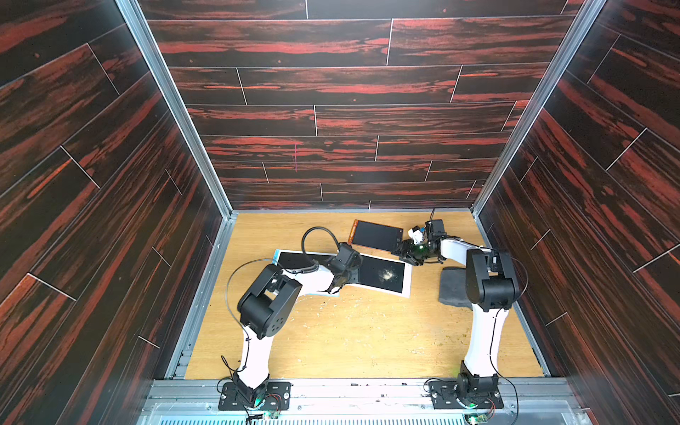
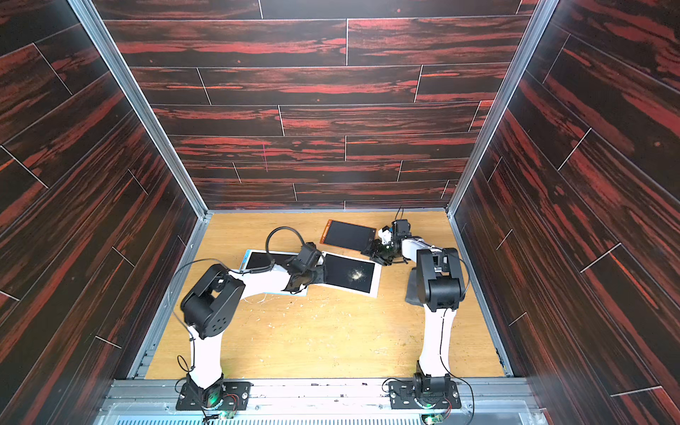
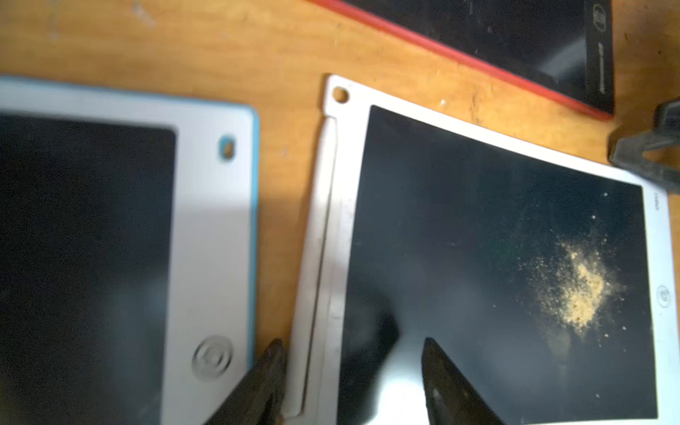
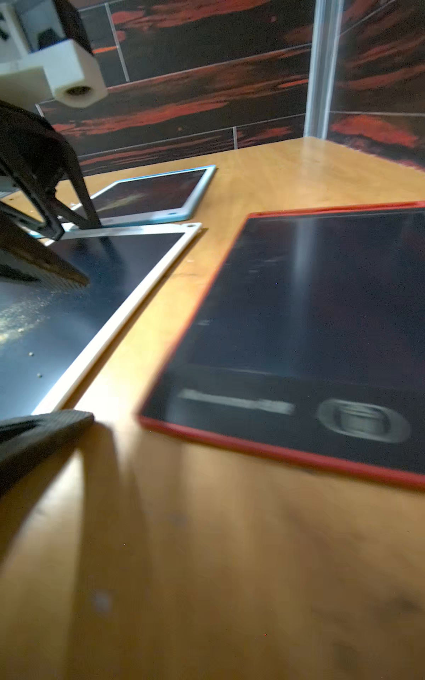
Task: Wipe the drawing tablet
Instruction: Move the drawing tablet to the center of the board.
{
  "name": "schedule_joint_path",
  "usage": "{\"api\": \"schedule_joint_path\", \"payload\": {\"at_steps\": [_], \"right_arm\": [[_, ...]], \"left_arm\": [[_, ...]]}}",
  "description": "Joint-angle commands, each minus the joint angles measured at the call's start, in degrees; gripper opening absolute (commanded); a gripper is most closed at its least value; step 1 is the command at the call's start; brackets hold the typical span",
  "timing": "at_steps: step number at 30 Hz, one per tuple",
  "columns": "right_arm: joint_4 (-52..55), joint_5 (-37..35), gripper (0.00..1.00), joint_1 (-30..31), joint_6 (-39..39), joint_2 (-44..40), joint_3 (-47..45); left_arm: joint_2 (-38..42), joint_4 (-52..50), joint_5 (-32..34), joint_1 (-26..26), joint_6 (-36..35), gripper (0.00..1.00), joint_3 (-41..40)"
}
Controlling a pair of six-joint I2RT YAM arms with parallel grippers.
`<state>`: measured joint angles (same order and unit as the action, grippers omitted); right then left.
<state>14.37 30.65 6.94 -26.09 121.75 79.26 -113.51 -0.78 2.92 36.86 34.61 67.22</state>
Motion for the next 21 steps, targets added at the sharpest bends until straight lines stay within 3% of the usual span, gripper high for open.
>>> {"api": "schedule_joint_path", "payload": {"at_steps": [1, 21], "right_arm": [[4.9, -2.3, 0.56, 2.6, -1.3, 0.2, -6.0], [-3.2, -5.4, 0.55, 18.7, -4.9, -9.6, -24.3]], "left_arm": [[2.4, -0.8, -2.6, 0.2, 2.6, 0.59, -5.2], [23.1, 4.2, 1.3, 9.4, 8.4, 0.59, -28.5]]}}
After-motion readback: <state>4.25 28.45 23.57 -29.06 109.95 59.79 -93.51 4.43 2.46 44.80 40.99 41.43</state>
